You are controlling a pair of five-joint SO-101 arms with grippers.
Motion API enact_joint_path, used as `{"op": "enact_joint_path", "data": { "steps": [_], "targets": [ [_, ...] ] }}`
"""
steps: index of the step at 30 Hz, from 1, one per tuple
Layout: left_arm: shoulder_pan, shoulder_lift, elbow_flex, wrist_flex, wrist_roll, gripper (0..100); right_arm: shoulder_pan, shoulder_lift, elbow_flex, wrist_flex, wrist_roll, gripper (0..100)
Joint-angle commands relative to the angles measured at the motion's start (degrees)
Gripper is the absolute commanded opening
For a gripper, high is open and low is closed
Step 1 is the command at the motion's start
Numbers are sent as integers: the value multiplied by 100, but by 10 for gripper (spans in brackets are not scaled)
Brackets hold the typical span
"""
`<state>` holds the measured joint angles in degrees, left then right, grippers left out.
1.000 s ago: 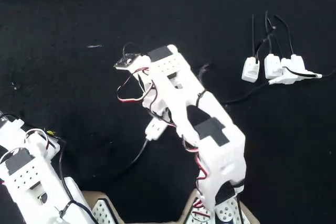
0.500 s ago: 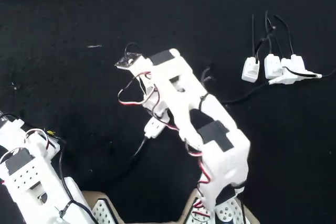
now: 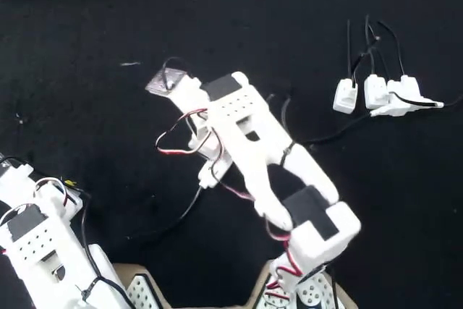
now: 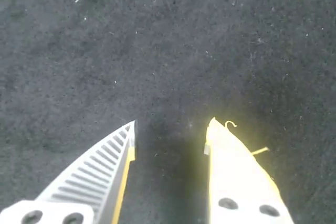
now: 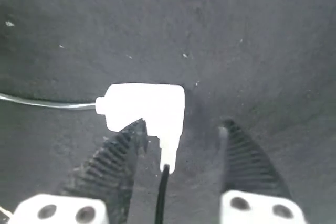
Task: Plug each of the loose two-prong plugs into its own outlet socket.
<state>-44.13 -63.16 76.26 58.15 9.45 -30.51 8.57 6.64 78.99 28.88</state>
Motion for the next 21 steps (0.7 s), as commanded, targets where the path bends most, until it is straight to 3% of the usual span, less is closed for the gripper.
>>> {"op": "enact_joint_path", "data": {
  "steps": [1,4,9,14,17,21],
  "targets": [
    [-57,-53,-312,-44,53,228,-149,-655,-4,-26,185,243],
    [-57,-53,-312,-44,44,228,-114,-936,13,79,818,243],
    [-57,-53,-312,-44,35,228,-158,-1042,303,369,3086,247],
    [-57,-53,-312,-44,26,228,-185,-1042,549,352,4431,248],
    [-57,-53,-312,-53,26,228,-193,-1033,769,343,5037,248],
    [-84,-53,-303,-53,26,228,-290,-1033,1235,-141,5266,248]
  ]
}}
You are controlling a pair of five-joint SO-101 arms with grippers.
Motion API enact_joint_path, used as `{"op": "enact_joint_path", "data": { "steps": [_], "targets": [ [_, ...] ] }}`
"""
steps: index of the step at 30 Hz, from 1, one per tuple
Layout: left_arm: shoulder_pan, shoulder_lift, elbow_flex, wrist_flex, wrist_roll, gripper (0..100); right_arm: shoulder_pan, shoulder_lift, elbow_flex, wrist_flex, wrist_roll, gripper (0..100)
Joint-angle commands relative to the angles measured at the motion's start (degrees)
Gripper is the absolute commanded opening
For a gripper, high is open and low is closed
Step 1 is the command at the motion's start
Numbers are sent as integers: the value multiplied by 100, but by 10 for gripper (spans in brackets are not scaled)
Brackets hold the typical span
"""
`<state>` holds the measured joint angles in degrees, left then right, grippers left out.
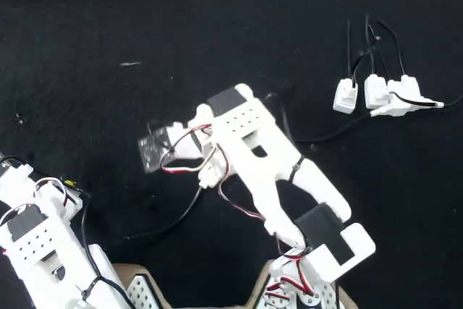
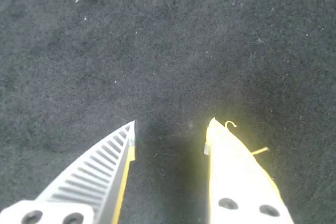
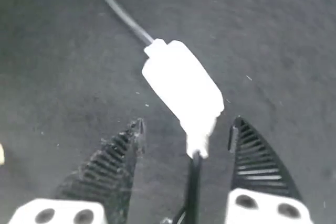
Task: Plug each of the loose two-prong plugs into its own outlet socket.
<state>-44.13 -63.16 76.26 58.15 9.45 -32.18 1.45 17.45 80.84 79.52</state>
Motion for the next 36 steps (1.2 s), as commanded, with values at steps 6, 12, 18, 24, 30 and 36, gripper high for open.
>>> {"op": "enact_joint_path", "data": {
  "steps": [6,12,18,24,30,36],
  "targets": [
    [-646,-53,-365,-97,53,228,-334,-321,945,-1407,211,248],
    [-646,-53,-365,-97,53,228,-316,-303,1007,-1538,220,248],
    [-646,-53,-365,-97,53,228,-308,374,980,-1556,466,248],
    [-646,-53,-365,-97,53,228,-176,875,673,-1547,466,247],
    [-637,-53,-365,-97,53,228,105,980,330,-1582,-44,172],
    [-637,-53,-365,-97,53,228,809,954,-426,-1767,-2233,33]
  ]
}}
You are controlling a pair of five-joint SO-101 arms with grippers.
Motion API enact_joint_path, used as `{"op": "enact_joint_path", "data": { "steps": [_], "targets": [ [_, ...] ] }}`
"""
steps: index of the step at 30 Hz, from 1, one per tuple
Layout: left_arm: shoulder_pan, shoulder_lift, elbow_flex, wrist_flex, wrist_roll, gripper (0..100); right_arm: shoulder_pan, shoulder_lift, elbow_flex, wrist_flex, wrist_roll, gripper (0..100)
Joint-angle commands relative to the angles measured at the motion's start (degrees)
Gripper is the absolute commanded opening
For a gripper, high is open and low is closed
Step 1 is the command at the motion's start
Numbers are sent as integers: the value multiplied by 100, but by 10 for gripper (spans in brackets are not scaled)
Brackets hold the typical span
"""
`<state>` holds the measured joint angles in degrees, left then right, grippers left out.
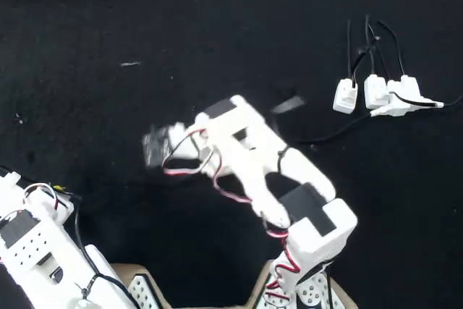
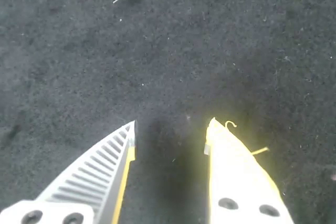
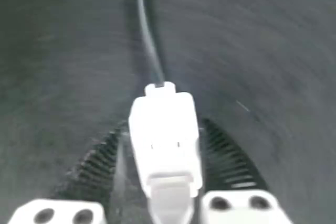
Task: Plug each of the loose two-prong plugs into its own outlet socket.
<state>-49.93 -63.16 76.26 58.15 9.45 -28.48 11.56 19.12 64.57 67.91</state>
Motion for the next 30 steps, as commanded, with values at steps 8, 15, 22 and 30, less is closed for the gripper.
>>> {"op": "enact_joint_path", "data": {
  "steps": [8,15,22,30],
  "targets": [
    [-57,-53,-365,-97,62,228,782,391,-875,-114,-3675,50],
    [-57,-53,-356,-97,62,228,774,1182,-1112,53,-3446,249],
    [-57,-53,-356,-97,62,228,1046,1235,-2105,1433,-3420,178],
    [-57,-53,-356,-97,62,228,1099,1235,-1956,1064,-3138,89]
  ]
}}
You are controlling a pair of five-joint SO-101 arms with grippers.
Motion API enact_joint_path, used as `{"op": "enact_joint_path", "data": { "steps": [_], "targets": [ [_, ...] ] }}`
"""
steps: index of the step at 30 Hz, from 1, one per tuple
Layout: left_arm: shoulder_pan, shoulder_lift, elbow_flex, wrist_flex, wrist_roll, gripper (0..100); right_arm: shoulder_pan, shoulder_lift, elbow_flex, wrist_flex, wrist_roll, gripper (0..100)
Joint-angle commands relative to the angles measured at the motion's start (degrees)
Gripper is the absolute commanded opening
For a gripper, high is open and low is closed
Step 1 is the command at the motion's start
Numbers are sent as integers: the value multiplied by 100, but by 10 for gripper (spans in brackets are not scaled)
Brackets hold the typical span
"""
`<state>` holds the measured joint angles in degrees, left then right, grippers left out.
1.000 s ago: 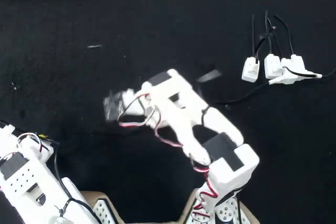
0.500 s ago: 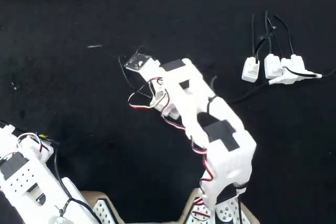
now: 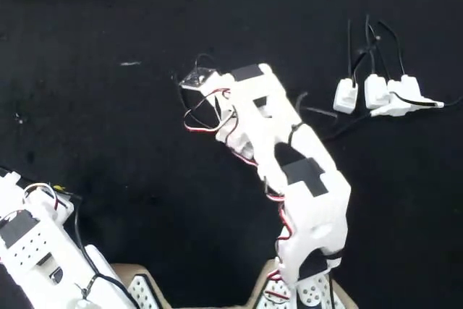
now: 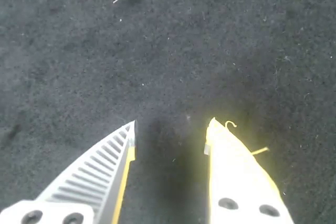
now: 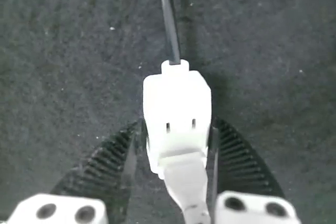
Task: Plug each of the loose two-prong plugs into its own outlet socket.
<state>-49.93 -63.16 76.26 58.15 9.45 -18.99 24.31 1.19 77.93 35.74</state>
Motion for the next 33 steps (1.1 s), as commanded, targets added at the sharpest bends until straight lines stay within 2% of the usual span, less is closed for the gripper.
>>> {"op": "enact_joint_path", "data": {
  "steps": [1,2,3,8,14,20,33],
  "targets": [
    [-57,-53,-356,-97,62,228,185,-40,-154,-360,79,30],
    [-57,-53,-356,-97,62,228,220,-48,-145,-396,70,5],
    [-57,-53,-356,-97,62,228,229,-66,-145,-396,26,26],
    [-57,-53,-356,-97,62,228,545,-215,-189,-308,-519,10],
    [-57,-53,-356,-105,62,228,1582,-1059,-189,-316,-1468,10],
    [-57,-53,-338,-114,62,227,2470,-1059,-154,-923,-1582,11],
    [-57,-53,338,-1398,53,227,2497,-769,-145,-1327,-1705,11]
  ]
}}
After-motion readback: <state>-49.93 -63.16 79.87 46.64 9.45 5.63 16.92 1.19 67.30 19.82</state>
